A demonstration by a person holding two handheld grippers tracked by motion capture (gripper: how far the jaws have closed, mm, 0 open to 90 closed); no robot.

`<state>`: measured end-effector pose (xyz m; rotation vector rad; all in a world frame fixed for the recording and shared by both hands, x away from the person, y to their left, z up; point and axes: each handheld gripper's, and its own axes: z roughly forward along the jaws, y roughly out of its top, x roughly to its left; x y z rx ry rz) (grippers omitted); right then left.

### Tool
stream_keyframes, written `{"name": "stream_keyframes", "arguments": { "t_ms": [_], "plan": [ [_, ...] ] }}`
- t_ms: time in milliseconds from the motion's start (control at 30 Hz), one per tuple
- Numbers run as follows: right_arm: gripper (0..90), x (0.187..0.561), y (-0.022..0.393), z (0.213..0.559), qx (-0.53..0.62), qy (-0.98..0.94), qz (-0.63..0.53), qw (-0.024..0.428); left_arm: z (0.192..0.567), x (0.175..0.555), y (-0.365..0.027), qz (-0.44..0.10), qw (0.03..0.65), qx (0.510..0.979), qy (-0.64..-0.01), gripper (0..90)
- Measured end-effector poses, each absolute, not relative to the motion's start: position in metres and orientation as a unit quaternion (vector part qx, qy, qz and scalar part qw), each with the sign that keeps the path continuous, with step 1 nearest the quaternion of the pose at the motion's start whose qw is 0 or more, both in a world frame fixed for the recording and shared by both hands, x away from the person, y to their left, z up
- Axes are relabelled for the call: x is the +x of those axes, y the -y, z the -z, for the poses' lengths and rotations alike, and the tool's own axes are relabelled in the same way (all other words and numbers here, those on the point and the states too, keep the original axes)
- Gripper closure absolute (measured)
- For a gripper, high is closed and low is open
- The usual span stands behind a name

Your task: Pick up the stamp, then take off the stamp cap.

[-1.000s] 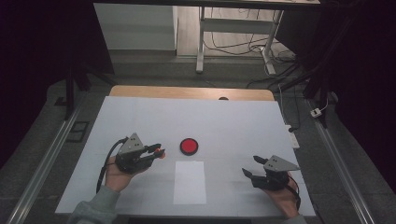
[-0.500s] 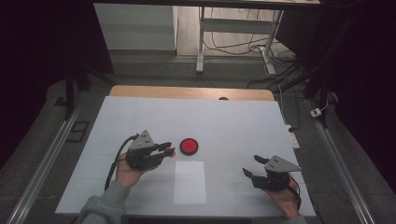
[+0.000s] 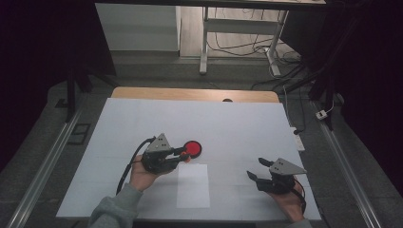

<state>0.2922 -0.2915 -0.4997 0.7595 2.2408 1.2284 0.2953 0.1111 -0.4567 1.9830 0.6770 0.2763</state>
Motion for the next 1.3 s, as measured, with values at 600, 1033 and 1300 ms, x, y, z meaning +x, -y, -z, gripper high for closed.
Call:
{"name": "stream_keyframes", "arguments": {
  "t_ms": [600,1033,1300],
  "plan": [
    [32.3,0.2895,0.2912,0.501,0.274,-0.817,-0.443,0.245,0.4594,0.2967,-0.1022,-0.104,0.49,0.823,-0.268,72.1],
    [31.8,0.2874,0.2903,0.5009,0.268,-0.818,-0.446,0.245,0.4587,0.2966,-0.1015,-0.104,0.491,0.822,-0.269,72.1],
    [31.1,0.2881,0.2824,0.4994,0.264,-0.821,-0.449,0.234,0.4579,0.2965,-0.1027,-0.103,0.495,0.819,-0.271,72.1]
  ]
}}
